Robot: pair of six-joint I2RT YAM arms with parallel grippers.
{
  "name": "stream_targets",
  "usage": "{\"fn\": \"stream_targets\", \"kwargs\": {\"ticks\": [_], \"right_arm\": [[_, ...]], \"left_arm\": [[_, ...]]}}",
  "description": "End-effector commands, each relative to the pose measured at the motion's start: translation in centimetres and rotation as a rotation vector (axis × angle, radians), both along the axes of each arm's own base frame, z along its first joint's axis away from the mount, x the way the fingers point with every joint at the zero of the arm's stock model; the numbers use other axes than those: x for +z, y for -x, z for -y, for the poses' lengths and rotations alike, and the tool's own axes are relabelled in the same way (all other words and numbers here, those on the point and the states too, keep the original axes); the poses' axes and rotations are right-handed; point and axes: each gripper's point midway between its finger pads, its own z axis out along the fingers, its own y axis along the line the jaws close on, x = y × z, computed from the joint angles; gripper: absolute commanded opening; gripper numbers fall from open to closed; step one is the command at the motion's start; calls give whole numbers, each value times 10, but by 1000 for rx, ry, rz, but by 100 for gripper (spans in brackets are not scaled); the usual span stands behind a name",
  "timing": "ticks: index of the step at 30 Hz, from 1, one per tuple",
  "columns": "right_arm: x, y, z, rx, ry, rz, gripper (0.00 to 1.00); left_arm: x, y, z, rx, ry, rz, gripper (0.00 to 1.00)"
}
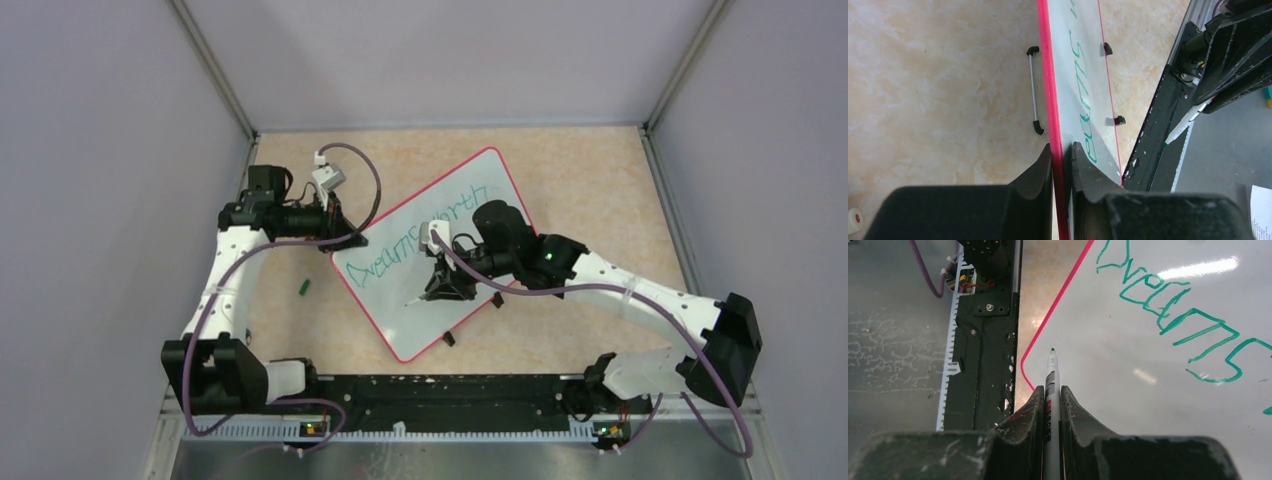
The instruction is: Write a sentence on the whiteboard
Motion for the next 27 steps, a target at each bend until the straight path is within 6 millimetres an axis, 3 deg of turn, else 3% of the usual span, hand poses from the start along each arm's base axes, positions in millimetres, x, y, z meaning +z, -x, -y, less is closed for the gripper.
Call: {"fn": "stream_targets", "kwargs": {"ticks": [1,9,20,24,27], "right_arm": [[22,-1,-2,16,-55,47,0],[19,-13,-10,-9,-48,63,0],[22,-10,-10,7,-55,59,0],[23,-11,-11,7,-58,62,0],[23,-13,-11,0,-56,68,0]], "left_arm": [[-7,-22,-7,-79,-123,152,0],[5,-40,-10,-125,-161,202,0],[12,-7,-17,-155,-217,144,0],[11,-5,-19,-154,-231,149,0],[11,-15,-30,-128,-313,176,0]]}}
